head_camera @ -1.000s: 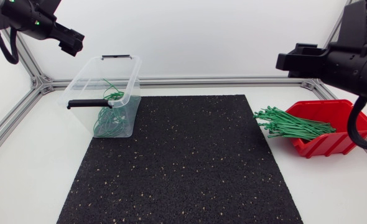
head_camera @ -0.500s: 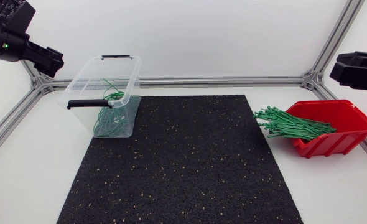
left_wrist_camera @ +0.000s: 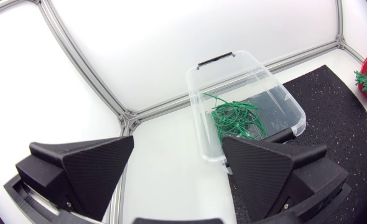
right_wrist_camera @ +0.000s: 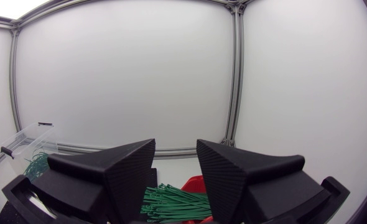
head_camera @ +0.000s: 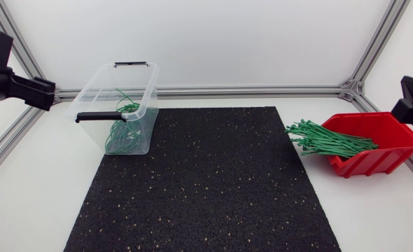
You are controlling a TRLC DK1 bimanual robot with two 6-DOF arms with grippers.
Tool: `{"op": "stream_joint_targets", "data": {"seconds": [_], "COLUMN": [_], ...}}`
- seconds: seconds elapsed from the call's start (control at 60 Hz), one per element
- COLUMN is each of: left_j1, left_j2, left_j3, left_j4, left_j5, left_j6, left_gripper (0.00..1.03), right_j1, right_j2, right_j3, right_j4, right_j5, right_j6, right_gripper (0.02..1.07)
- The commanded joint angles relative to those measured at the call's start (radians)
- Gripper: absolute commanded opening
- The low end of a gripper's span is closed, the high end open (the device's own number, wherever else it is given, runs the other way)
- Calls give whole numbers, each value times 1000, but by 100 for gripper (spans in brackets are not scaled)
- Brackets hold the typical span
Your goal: Take a green cable tie from the red box, thread the tail through the head to close it, then place it in the transparent bin on the left.
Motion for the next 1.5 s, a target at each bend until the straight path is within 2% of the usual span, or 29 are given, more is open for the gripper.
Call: {"op": "stream_joint_targets", "data": {"seconds": [0.0, 0.183, 0.417, 0.717, 1.083, 1.483], "left_j1": [7, 8, 21, 19, 14, -1], "left_j2": [-50, -134, -247, -442, -605, -828], "left_j3": [-76, -192, -303, -520, -670, -866], "left_j4": [22, 82, 131, 278, 334, 386], "left_j5": [-8, -8, -8, -8, 20, 98], "left_j6": [-37, -47, -74, -139, -179, -283], "left_gripper": [99, 99, 99, 99, 99, 99], "right_j1": [-16, -26, -46, -72, -102, -103], "right_j2": [-40, -128, -204, -306, -423, -427], "right_j3": [-44, -122, -249, -419, -614, -620], "right_j4": [29, 54, 90, 139, 194, 196], "right_j5": [-3, -4, -66, -148, -242, -245], "right_j6": [-29, -50, -35, -14, 9, 10], "right_gripper": [54, 54, 54, 54, 54, 54]}}
